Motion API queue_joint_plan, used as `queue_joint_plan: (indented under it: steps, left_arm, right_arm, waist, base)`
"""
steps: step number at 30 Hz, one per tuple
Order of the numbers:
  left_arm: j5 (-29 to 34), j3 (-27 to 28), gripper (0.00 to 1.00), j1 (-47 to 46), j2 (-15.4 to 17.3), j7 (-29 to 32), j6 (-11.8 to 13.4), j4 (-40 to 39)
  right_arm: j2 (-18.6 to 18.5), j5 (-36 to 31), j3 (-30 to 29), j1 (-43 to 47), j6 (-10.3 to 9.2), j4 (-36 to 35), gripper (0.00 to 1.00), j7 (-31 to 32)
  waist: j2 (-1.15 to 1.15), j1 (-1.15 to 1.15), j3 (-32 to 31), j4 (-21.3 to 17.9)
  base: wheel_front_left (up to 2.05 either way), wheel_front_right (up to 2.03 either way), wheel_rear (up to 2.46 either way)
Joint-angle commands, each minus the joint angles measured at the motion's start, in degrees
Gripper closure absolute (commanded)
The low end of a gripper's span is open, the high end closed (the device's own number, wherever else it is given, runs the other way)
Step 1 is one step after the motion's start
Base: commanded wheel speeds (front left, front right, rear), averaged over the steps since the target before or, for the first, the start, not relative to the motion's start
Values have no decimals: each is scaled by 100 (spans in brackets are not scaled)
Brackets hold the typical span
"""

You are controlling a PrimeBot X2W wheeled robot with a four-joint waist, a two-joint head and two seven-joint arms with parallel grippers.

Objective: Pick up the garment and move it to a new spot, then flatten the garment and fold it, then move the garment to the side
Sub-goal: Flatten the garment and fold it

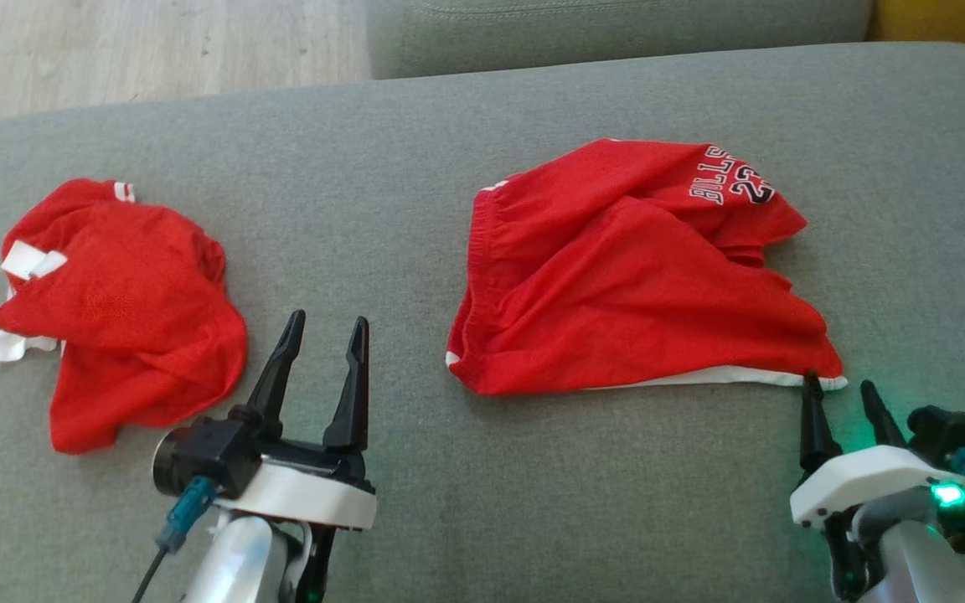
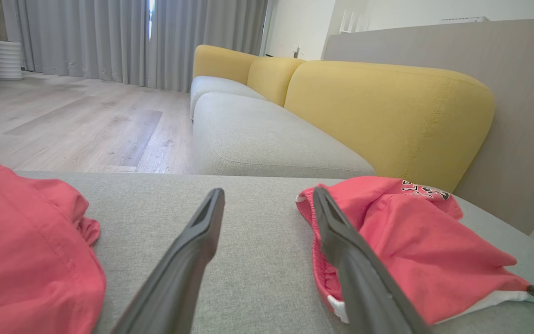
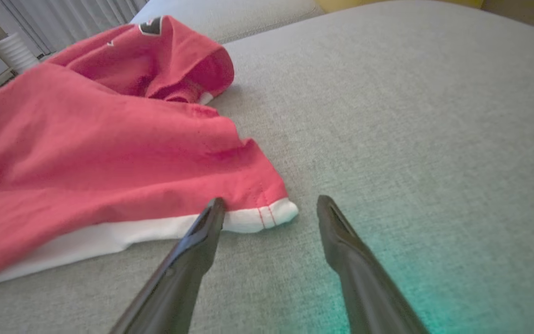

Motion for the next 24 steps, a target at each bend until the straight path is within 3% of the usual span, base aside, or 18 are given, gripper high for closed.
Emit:
queue_joint_plan:
  steps: [1, 12, 13, 15, 24]
  left_arm:
    - [40, 138, 0, -257, 20, -55, -25, -139]
    - [41, 160, 0, -318, 20, -55, -30, -167]
    - [42, 162, 0, -331, 20, -55, -30, -167]
    - [39, 166, 0, -361, 20, -55, -30, -161]
    - [138, 20, 0, -427, 74, -55, -32, 18]
  right_arm:
    - [-32, -8, 114, -199, -4, -14, 0, -29]
    - [-32, -140, 37, -650, -4, 949, 0, -105]
    - [-32, -126, 60, -686, -4, 1024, 19, -89]
    - [-31, -132, 90, -744, -4, 1143, 98, -89]
    - [-31, -393, -123, -887, -4, 1221, 100, -259]
  waist:
    - [0, 0, 12, 24]
    - [0, 0, 132, 81]
    - [0, 0, 146, 84]
    - [0, 0, 171, 90]
    - [0, 0, 169, 41]
  base:
    - [0, 0, 0]
    - [0, 0, 0]
    - [0, 0, 0]
    - [0, 0, 0]
    - [0, 0, 0]
